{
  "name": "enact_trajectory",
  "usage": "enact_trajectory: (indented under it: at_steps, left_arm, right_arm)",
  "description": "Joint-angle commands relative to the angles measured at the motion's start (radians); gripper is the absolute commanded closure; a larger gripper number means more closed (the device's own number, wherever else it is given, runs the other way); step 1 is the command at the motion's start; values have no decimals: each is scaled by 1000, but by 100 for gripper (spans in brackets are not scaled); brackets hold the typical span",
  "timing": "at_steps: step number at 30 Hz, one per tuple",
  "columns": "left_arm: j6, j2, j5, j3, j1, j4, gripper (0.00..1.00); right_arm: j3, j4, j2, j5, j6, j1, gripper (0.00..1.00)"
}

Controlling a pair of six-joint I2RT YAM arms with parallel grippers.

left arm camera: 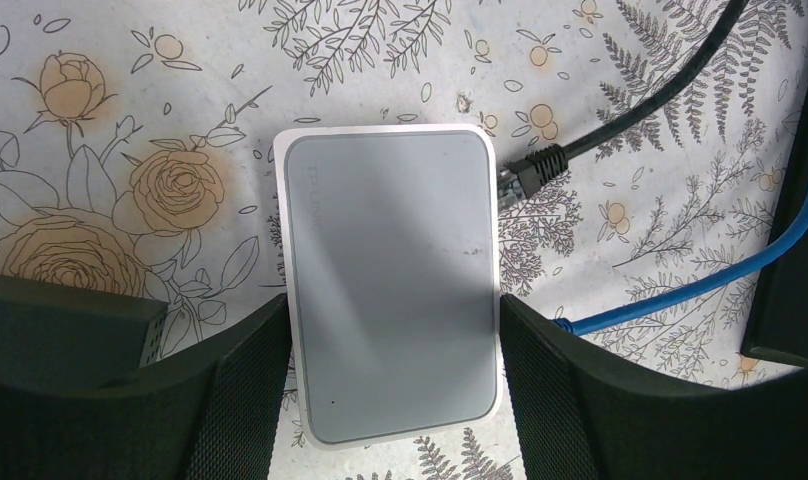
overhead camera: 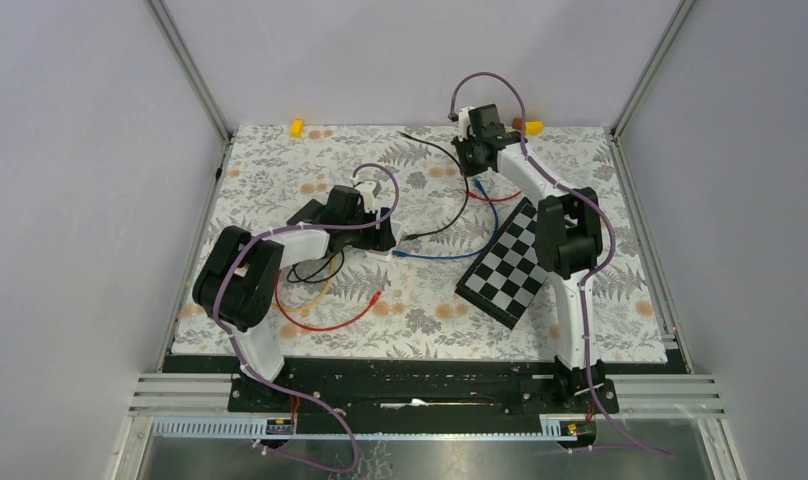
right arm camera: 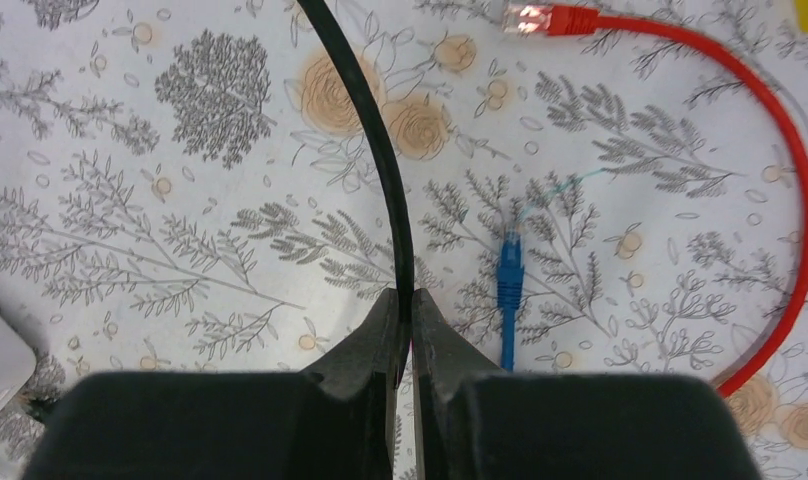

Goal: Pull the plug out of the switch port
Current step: Pick up the connector from the center of the board, then place the connector at the corner of the board.

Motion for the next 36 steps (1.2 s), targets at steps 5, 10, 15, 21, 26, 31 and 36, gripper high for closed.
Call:
enact_trajectory:
  at_steps: [5,10,15,21,26,31,36]
  left_arm:
    - [6,25,23,17,9,-29,100]
    - [6,18,21,16,10,-32,100]
    - [6,18,20,17,10,-32,100]
    - [8,9,20,15,10,-34,100]
    - [10,11,17,15,11,-33,100]
    - [6,16,22,19,11,-33,100]
    - [-1,21,33,21,11,-34,100]
  right_arm:
    - [179,-3,53,57,24,-58,100]
    - [271,-37,91,56,62,-115,100]
    - [313,-54,131,79,76,-155,100]
    - [310,-53,179,83,98,-186,100]
    - [305,-52,193,92,98,-198,93]
    - [277,-53,160,79,98,-206,55]
    - [176,-23,70,27,76,-209,22]
